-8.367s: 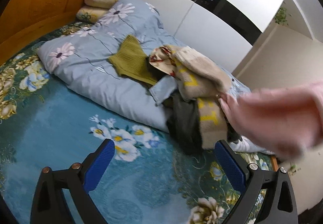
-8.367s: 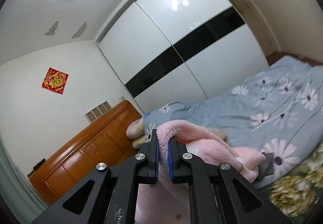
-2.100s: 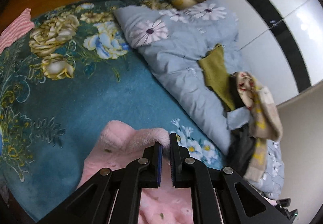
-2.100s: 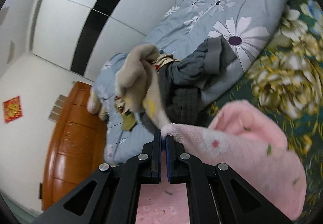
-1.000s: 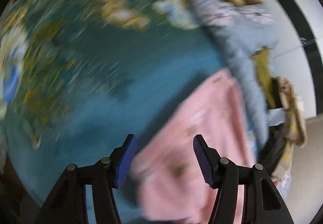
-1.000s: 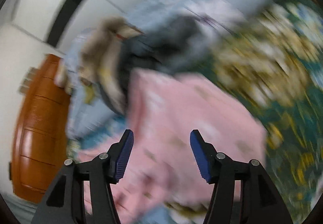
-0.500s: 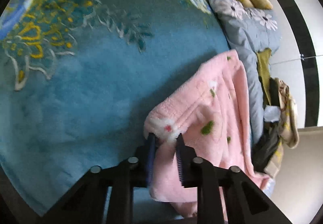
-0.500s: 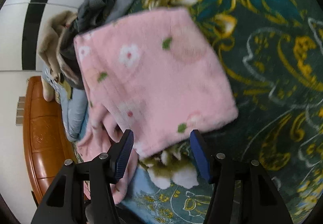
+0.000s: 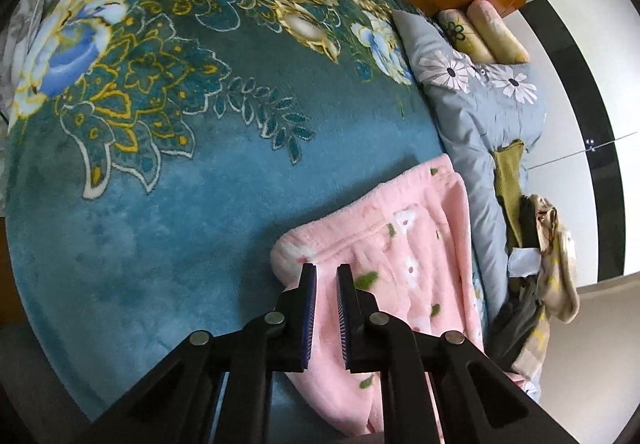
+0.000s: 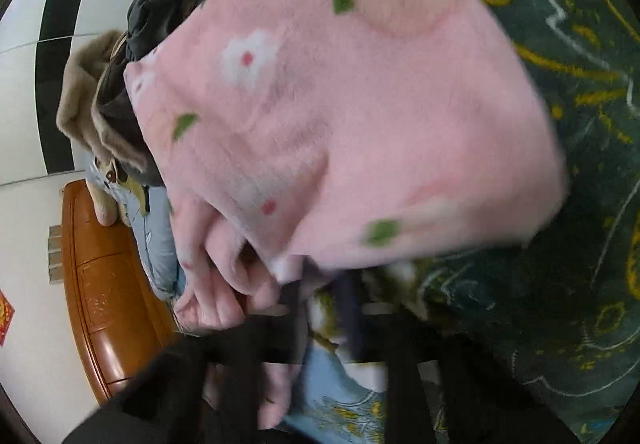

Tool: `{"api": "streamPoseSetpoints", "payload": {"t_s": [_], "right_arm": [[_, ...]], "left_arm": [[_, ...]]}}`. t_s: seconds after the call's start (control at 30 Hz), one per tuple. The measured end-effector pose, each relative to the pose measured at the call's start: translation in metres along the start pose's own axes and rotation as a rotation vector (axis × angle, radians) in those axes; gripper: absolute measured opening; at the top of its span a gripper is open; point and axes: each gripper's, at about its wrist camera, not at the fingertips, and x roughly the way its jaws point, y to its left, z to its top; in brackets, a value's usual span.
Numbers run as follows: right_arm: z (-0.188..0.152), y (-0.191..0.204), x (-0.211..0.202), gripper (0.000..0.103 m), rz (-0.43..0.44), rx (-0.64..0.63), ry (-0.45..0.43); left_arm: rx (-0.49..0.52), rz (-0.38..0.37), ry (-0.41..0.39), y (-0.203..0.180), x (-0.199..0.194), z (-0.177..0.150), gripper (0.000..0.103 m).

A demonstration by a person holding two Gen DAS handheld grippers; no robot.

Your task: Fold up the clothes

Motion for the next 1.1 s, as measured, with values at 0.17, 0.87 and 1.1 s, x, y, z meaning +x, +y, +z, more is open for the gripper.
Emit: {"api": "streamPoseSetpoints", "payload": {"t_s": [0.17,0.87,1.1], "right_arm": [[0.044,0.051,-0.051,0.001,0.178,-0.096,-0.132],[0.019,0.082,-0.018,0.027,-0.312,-0.636,0.012],[-0.051,0.068,0.045,0.057,-0.525,-0.913,0.131]], "left_arm": [[-0.008,0.006,0.004,0.002,0.001,-0.001,0.012],[0.006,0.044,0.027,-0.005,0.009,-0.009,0.012],[-0.006,0.048,0.028,-0.004,0.009,-0.010,0.013]]}}
